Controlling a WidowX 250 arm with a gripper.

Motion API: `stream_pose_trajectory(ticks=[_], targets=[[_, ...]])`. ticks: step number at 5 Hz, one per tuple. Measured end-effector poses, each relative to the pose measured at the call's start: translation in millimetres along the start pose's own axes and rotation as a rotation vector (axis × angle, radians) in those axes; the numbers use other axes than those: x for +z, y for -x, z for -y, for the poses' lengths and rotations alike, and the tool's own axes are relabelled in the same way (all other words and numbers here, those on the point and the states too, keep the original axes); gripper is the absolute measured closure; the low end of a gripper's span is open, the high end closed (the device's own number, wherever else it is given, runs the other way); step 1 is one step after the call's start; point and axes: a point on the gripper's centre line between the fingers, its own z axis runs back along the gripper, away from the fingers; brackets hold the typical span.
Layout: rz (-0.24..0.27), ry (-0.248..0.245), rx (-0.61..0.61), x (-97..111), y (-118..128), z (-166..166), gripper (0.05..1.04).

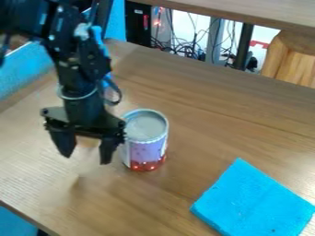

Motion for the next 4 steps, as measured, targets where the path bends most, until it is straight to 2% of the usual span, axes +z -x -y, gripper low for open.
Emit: stream_pose_trajectory(ticks=[2,4], targets=[[-0.038,-0.023,-0.044,-8.2,-27.8,28.7,0.083],[-0.039,-0.042,-0.061,-14.0,-58.9,51.4,0.083]])
